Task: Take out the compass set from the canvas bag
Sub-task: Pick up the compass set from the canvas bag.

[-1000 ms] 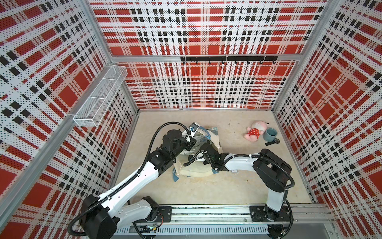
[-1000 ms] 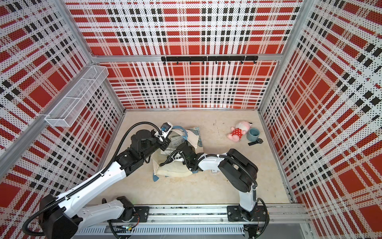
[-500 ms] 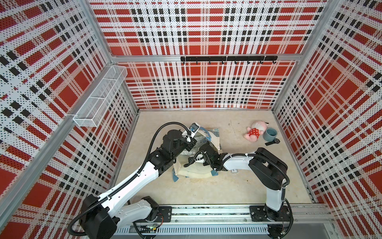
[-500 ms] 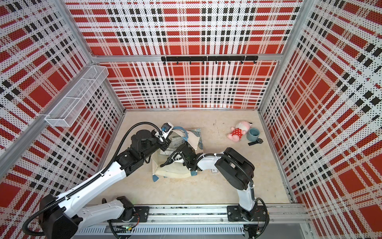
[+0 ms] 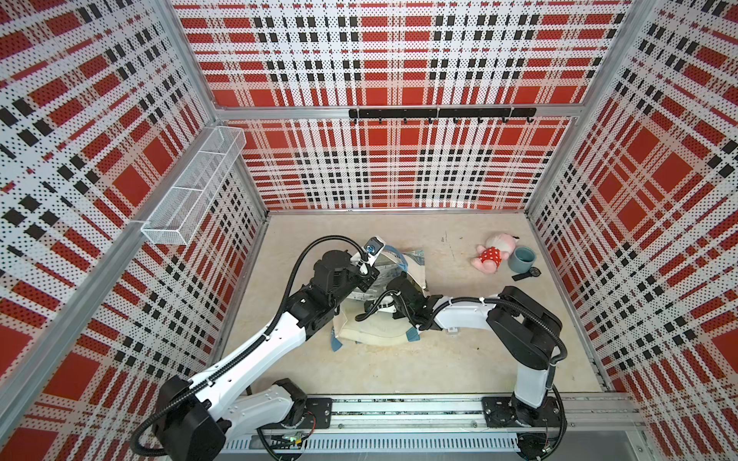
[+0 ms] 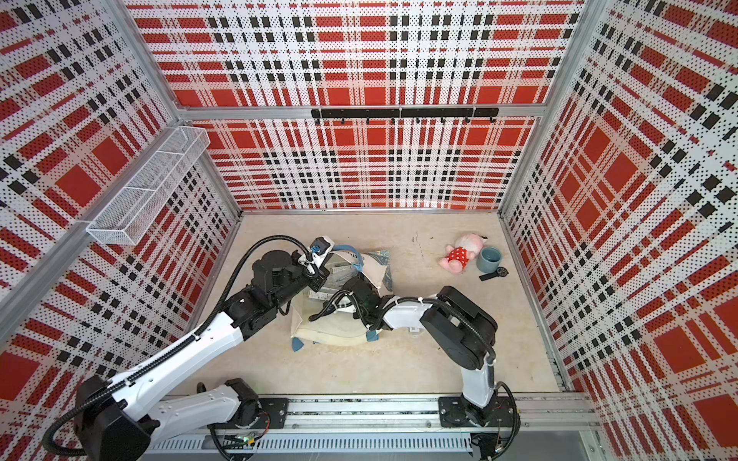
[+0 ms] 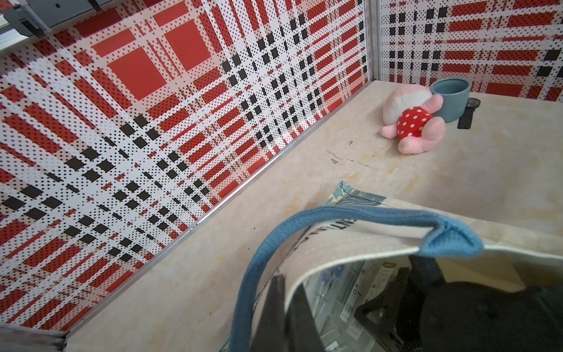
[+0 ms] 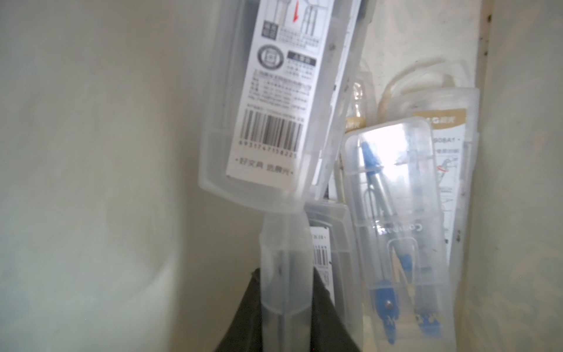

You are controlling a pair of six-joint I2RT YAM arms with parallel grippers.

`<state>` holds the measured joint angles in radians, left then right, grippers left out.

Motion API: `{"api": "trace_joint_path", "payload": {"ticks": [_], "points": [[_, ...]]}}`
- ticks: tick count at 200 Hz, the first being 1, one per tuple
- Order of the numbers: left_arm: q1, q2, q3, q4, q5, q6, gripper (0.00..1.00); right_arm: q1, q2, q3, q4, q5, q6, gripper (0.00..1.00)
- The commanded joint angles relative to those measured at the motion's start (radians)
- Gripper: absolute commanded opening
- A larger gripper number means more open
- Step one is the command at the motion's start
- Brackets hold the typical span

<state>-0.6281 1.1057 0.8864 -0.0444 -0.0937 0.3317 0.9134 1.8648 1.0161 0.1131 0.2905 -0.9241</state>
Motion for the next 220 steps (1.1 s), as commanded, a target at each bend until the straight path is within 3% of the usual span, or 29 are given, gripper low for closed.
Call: {"api": "trace_joint_path", "payload": {"ticks": [1, 96, 141, 171, 203, 220], "points": [[0.011, -0.038, 0.006, 0.112, -0.004, -0.018, 0.00, 0.025, -0.072, -0.005, -0.053, -0.029, 0.040, 0.14], [0.045, -0.024, 0.016, 0.132, 0.019, -0.033, 0.00, 0.136, -0.339, -0.034, -0.170, -0.172, 0.247, 0.11], [0.059, -0.027, 0.011, 0.144, 0.025, -0.042, 0.00, 0.208, -0.473, 0.021, -0.270, -0.177, 0.328, 0.11], [0.065, -0.024, 0.011, 0.150, 0.031, -0.045, 0.00, 0.275, -0.581, 0.141, -0.386, -0.109, 0.469, 0.12], [0.070, -0.023, 0.008, 0.156, 0.041, -0.050, 0.00, 0.269, -0.700, 0.219, -0.488, 0.079, 0.669, 0.13], [0.070, -0.020, 0.008, 0.157, 0.042, -0.051, 0.00, 0.216, -0.760, 0.203, -0.521, 0.148, 0.761, 0.14]]}}
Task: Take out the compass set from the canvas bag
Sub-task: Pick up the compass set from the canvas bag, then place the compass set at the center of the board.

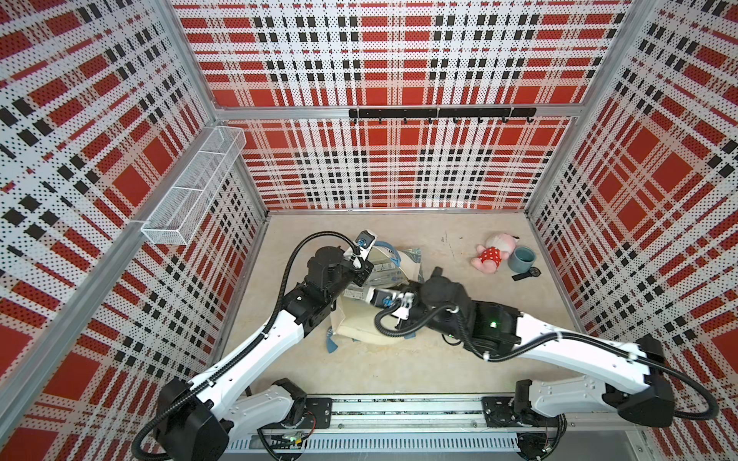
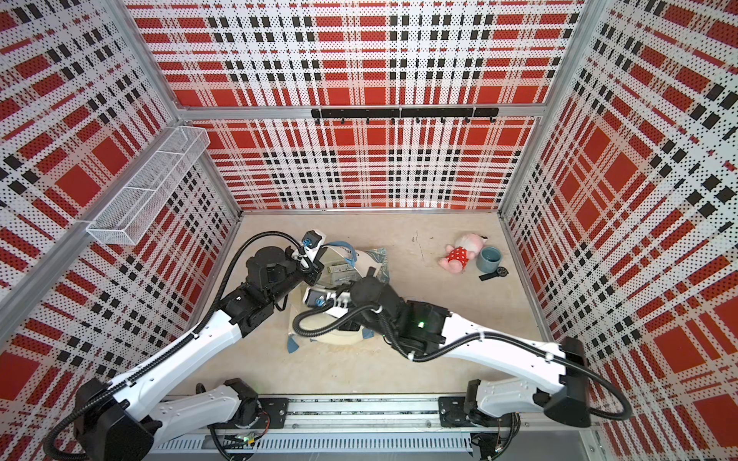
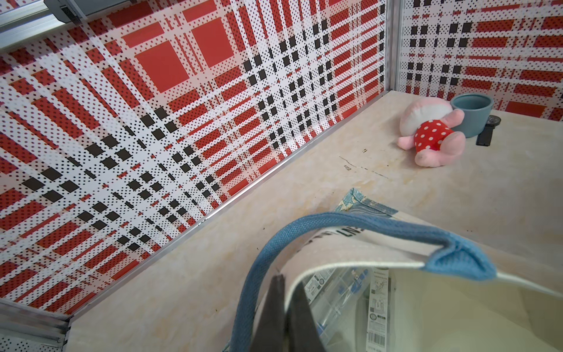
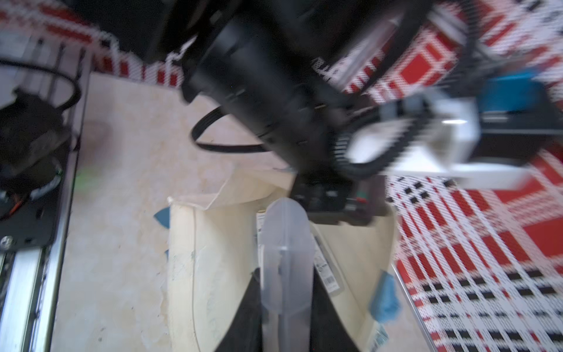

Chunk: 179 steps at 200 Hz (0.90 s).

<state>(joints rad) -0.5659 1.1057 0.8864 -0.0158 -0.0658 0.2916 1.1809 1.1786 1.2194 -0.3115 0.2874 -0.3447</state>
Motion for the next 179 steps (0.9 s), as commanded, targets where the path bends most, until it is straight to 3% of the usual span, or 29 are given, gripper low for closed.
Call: {"api": "trace_joint_path", "payload": {"ticks": [1, 47, 91, 120, 142, 179], "points": [[0.008, -0.020, 0.008, 0.129, 0.014, -0.012, 0.00, -0.057, -0.077, -0.001, -0.098, 0.155, 0.189, 0.14], [0.009, -0.019, 0.013, 0.131, 0.018, -0.015, 0.00, -0.378, -0.144, -0.061, -0.278, 0.189, 0.534, 0.18], [0.007, -0.008, 0.016, 0.131, 0.024, -0.016, 0.00, -0.722, -0.057, -0.234, -0.317, 0.016, 0.738, 0.18], [0.007, -0.006, 0.016, 0.131, 0.024, -0.017, 0.00, -0.812, 0.053, -0.354, -0.236, -0.103, 0.784, 0.19], [0.007, -0.008, 0.010, 0.129, 0.020, -0.011, 0.00, -0.840, 0.126, -0.454, -0.071, -0.183, 0.788, 0.21], [0.008, -0.011, 0.007, 0.125, 0.020, -0.007, 0.00, -0.884, 0.259, -0.463, -0.024, -0.240, 0.777, 0.25]]}}
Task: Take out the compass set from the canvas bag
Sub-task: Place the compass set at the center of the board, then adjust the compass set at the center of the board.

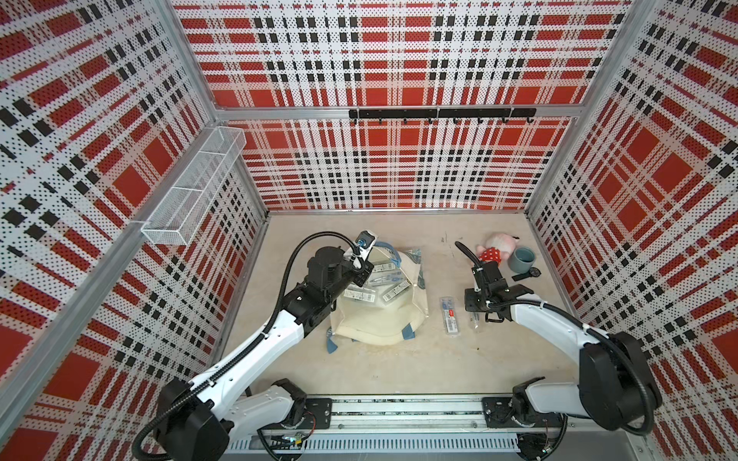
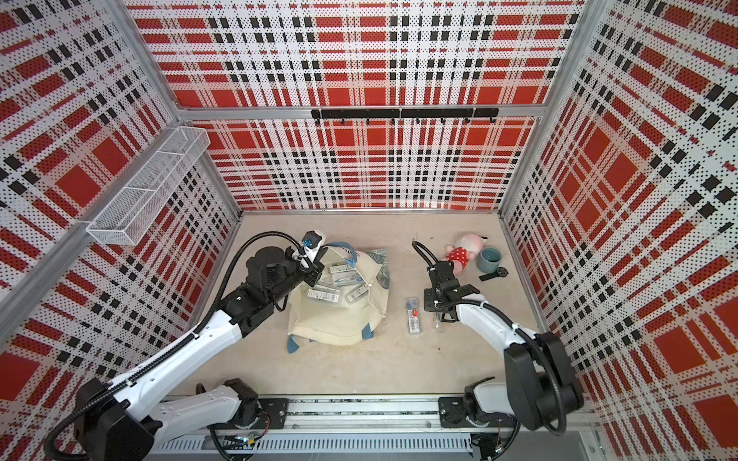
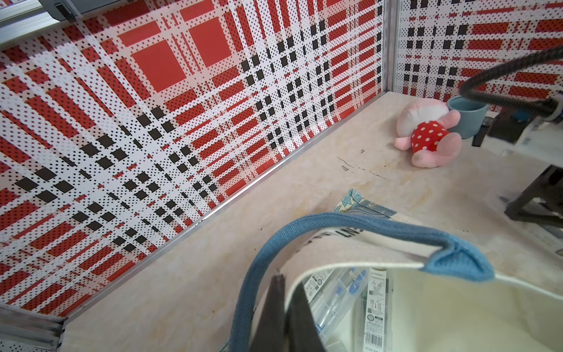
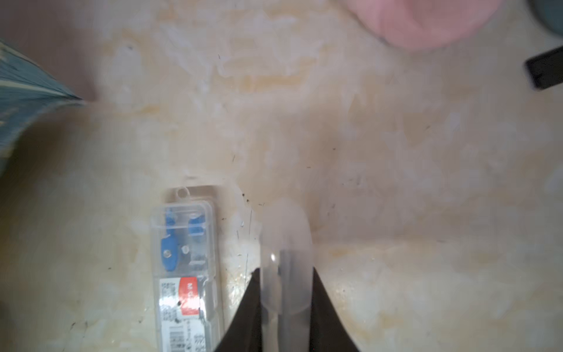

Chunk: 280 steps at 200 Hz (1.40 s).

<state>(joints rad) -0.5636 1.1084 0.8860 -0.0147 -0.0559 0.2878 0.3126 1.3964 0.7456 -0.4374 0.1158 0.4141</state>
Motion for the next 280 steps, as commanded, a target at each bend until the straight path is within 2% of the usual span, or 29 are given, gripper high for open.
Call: {"api": "trace_joint_path", "payload": {"ticks": [1, 23, 43, 116, 144, 169, 211, 280], "points": [[0.005, -0.014, 0.007, 0.124, 0.010, -0.003, 0.00, -0.016, 0.043, 0.011, 0.102, -0.070, 0.017, 0.26], [0.010, -0.015, 0.001, 0.128, 0.011, -0.003, 0.00, -0.017, 0.063, 0.011, 0.097, -0.076, 0.010, 0.32], [0.014, -0.013, 0.000, 0.128, 0.022, -0.003, 0.00, -0.017, 0.068, 0.016, 0.094, -0.077, 0.008, 0.43], [0.016, -0.013, 0.001, 0.128, 0.033, -0.006, 0.00, -0.017, 0.062, 0.038, 0.056, -0.077, 0.017, 0.53], [0.016, -0.013, 0.001, 0.128, 0.036, -0.008, 0.00, -0.020, 0.051, 0.017, 0.046, -0.028, 0.015, 0.62], [0.016, -0.012, 0.003, 0.128, 0.041, -0.008, 0.00, -0.035, 0.046, -0.012, 0.056, -0.036, 0.026, 0.68], [0.015, -0.015, 0.002, 0.128, 0.042, -0.009, 0.00, -0.042, 0.046, -0.043, 0.069, -0.062, 0.044, 0.67], [0.020, -0.016, 0.002, 0.128, 0.051, -0.009, 0.00, -0.042, 0.026, -0.087, 0.091, -0.128, 0.086, 0.53]]}}
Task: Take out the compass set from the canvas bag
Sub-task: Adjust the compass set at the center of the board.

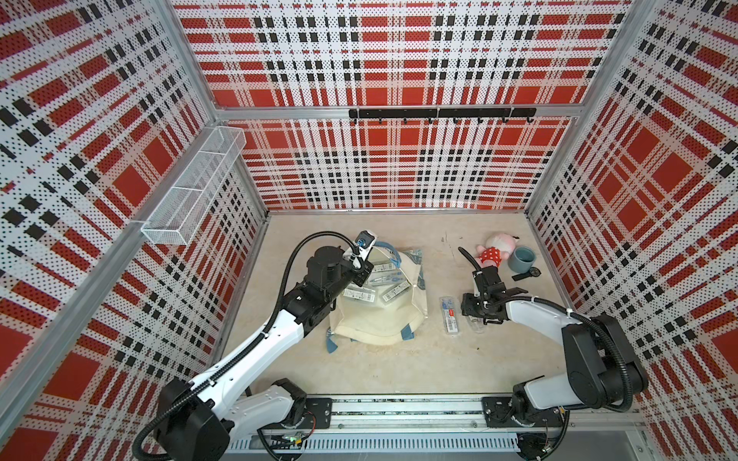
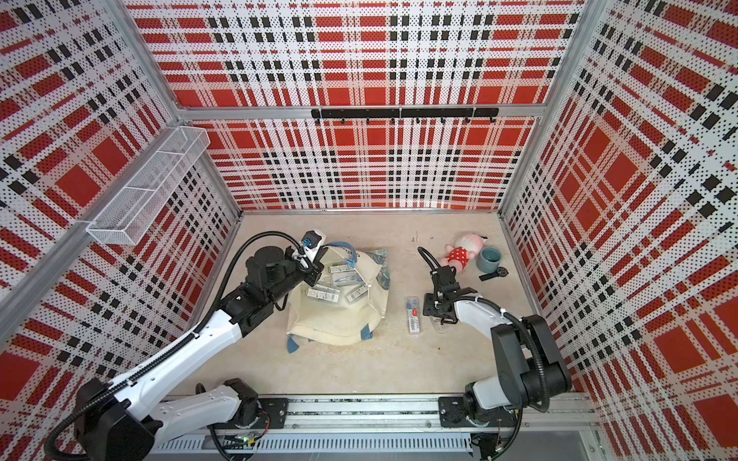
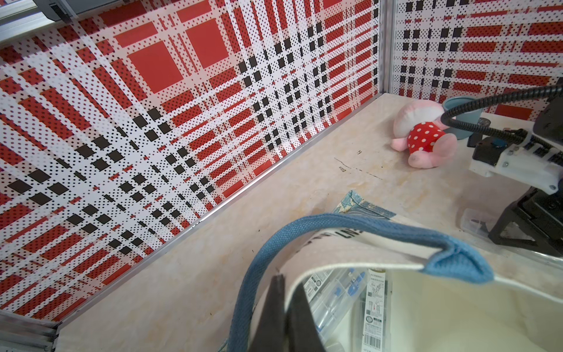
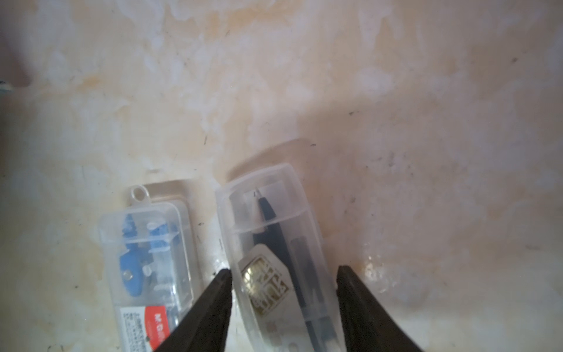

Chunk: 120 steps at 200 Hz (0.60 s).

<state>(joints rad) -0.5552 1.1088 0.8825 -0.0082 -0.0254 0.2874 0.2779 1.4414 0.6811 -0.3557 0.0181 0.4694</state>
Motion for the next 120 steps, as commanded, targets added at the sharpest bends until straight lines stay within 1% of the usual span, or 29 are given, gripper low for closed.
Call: {"api": "trace_joint_path", "payload": {"ticks": [1, 66, 107, 120], "points": [[0.012, -0.017, 0.006, 0.122, 0.021, -0.009, 0.00, -0.007, -0.018, -0.024, 0.011, -0.031, 0.032, 0.53], [0.015, -0.018, 0.005, 0.122, 0.027, -0.010, 0.00, -0.007, -0.030, -0.052, 0.047, -0.079, 0.077, 0.51], [0.013, -0.019, 0.007, 0.122, 0.027, -0.014, 0.00, -0.007, -0.036, -0.057, 0.046, -0.075, 0.077, 0.56], [0.013, -0.018, 0.007, 0.122, 0.027, -0.014, 0.00, -0.007, -0.045, -0.052, 0.037, -0.069, 0.077, 0.59]]}}
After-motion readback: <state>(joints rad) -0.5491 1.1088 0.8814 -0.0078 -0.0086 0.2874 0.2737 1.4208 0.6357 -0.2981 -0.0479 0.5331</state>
